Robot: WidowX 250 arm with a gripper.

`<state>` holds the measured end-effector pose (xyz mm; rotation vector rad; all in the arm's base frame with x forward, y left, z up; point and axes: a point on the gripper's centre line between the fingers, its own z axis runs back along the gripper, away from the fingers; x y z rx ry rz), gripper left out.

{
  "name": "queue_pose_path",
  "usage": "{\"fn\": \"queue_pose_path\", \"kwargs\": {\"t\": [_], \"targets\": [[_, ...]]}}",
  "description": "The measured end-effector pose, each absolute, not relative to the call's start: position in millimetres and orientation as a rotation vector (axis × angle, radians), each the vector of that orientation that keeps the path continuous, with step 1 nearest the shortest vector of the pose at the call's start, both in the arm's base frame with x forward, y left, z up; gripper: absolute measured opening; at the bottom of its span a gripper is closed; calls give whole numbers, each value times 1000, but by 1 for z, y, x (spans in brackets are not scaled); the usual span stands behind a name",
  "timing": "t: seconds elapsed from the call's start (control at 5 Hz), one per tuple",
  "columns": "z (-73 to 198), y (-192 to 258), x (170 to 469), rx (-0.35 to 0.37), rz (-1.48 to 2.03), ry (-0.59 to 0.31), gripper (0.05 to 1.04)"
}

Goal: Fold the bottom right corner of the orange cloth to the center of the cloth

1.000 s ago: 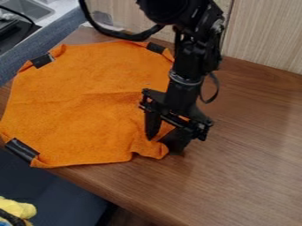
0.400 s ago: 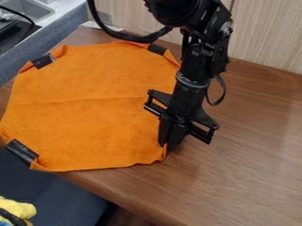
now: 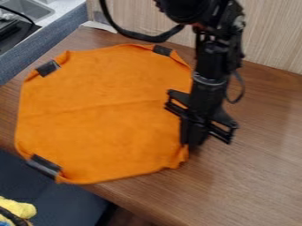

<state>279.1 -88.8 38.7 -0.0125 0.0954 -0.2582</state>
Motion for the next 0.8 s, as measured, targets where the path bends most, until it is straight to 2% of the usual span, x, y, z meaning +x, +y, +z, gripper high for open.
{"fn": "queue_pose_path", "kwargs": {"t": [0.4,0.8], "targets": [[68,-88,295,-137,-321,18,68],[84,-24,301,-221,-227,-11,68]]}}
